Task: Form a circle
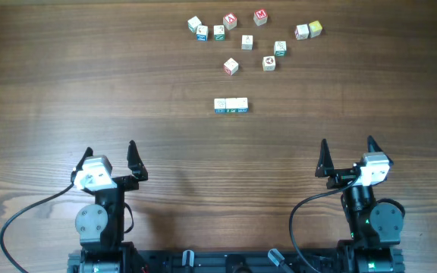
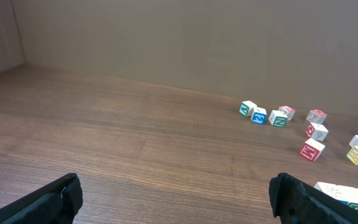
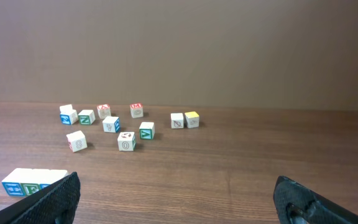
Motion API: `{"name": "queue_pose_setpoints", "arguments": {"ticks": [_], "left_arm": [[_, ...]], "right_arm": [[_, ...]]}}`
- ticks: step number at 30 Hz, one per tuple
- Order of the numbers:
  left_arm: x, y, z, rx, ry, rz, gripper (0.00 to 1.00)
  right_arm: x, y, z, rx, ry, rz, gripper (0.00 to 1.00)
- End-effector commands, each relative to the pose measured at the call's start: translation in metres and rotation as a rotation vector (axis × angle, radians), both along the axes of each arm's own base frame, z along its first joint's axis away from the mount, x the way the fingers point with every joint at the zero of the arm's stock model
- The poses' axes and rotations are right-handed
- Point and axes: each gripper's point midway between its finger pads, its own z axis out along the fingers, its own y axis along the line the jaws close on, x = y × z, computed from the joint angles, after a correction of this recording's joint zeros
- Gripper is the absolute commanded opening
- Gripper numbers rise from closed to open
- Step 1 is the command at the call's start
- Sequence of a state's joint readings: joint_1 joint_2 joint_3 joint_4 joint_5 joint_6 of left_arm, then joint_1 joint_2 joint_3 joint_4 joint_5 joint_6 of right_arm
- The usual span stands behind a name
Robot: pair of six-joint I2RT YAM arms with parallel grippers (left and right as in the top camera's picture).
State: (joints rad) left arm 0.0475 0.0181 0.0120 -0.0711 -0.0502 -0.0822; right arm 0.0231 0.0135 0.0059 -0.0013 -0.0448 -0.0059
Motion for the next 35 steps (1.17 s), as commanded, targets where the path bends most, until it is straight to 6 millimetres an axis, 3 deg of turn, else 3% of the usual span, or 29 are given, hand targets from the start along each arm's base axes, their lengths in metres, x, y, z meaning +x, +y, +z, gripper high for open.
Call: {"name": "queue_pose_setpoints", "arguments": {"ticks": [1, 35], "left_arm": [[0.0000, -0.0033, 0.0001, 0.022, -0.006, -0.020, 1.00], [0.0000, -0.0033, -0.0001, 0.022, -0.005, -0.020, 1.00]], "right_arm": [[-0.0006, 0.0020, 0.0020, -0.017, -0.011, 0.011, 1.00], [-0.0006, 0.0020, 0.0020, -0.017, -0.011, 0.011, 1.00]]}}
